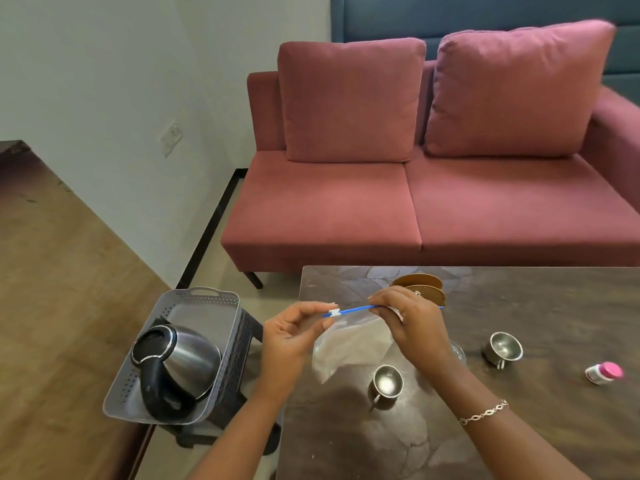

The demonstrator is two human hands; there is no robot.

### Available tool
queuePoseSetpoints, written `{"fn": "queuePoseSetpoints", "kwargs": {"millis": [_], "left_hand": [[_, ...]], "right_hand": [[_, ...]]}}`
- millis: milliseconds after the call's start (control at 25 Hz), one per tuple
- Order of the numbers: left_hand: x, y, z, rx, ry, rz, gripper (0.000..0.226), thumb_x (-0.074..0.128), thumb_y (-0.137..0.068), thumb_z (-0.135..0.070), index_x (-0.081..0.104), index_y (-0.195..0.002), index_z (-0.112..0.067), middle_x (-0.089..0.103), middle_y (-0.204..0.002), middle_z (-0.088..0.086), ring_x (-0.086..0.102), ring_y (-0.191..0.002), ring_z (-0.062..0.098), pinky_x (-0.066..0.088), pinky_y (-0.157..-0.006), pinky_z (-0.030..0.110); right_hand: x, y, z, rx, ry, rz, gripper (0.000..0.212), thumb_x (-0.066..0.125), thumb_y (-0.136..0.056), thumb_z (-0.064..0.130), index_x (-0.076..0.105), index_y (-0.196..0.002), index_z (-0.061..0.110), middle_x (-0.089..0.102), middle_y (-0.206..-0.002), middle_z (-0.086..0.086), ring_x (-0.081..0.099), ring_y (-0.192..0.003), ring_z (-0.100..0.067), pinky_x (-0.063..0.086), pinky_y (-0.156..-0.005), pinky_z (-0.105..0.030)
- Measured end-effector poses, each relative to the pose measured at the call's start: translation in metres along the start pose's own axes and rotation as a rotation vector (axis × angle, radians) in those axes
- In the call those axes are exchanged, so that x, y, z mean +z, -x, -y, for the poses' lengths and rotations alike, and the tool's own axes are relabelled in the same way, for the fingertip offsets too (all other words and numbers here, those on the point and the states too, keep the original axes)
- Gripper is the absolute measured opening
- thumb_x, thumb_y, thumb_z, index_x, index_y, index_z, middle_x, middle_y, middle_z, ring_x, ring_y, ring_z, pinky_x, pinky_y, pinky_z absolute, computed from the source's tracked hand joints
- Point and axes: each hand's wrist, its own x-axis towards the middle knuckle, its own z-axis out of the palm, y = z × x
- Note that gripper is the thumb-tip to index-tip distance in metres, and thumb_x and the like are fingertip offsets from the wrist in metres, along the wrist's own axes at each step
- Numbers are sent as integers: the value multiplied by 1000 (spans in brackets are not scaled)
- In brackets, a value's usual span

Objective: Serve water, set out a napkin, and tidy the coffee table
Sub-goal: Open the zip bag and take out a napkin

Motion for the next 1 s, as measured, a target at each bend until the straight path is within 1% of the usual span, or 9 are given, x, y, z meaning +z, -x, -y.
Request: {"fn": "queuePoseSetpoints", "kwargs": {"millis": [160,240,320,480,560,680,840,920,1000], "left_hand": [[10,-2,-3,10,5,-104,24,65,-70,4,74,-67,-18,73,-68,-3,68,-69,7,57,-70,20],[15,-3,-3,34,-26,-113,18,67,-67,-7,75,-66,-22,73,-68,-5,67,-70,7,55,-83,31],[18,-3,1,43,-43,-89,12,71,-68,-10,75,-68,-21,73,-69,-4,67,-71,11,48,-93,47],[25,-3,9,26,-28,-50,5,71,-71,-11,69,-70,-7,70,-70,0,64,-73,17,50,-86,49],[29,-3,9,30,-34,-46,5,69,-72,-10,67,-70,-5,69,-70,2,64,-74,19,50,-87,52],[33,-4,6,33,-30,-45,7,68,-73,-10,67,-70,-4,69,-71,5,64,-77,18,46,-96,56],[38,-6,0,80,-83,-11,5,68,-74,-11,68,-71,-8,69,-74,8,66,-78,16,38,-108,51],[39,-9,-5,123,-97,-22,5,68,-75,-10,67,-70,-8,70,-73,5,65,-77,14,40,-109,40],[35,-16,-12,117,-74,-102,15,66,-77,3,65,-69,-9,71,-71,0,65,-79,8,46,-101,25]], "right_hand": [[-8,0,-2,43,-56,29,12,63,-75,16,71,-83,12,71,-83,1,58,-84,-8,43,-73,-12],[-10,2,1,15,-124,86,25,65,-76,28,70,-96,13,71,-95,2,59,-92,-4,41,-83,-10],[-8,3,10,-1,-194,131,38,62,-76,40,68,-105,15,69,-105,2,60,-99,-5,44,-89,-16],[-1,1,25,-26,-280,100,32,58,-79,42,71,-93,17,72,-94,1,63,-95,-6,51,-80,-24],[-1,-1,25,-36,-304,91,21,59,-81,32,70,-88,16,72,-89,1,62,-94,-4,52,-77,-22],[-4,-1,22,-32,-298,102,23,59,-81,31,69,-89,13,71,-89,0,60,-90,-5,49,-77,-14],[-7,0,21,-1,-311,69,16,58,-81,27,66,-84,13,68,-86,-1,59,-83,-6,47,-72,-11],[-10,0,19,11,-313,46,11,59,-80,23,64,-82,13,67,-85,0,58,-81,-5,46,-71,-10],[-16,3,8,40,-295,32,12,59,-81,23,63,-81,12,66,-83,1,58,-79,-6,47,-71,-14]]}}
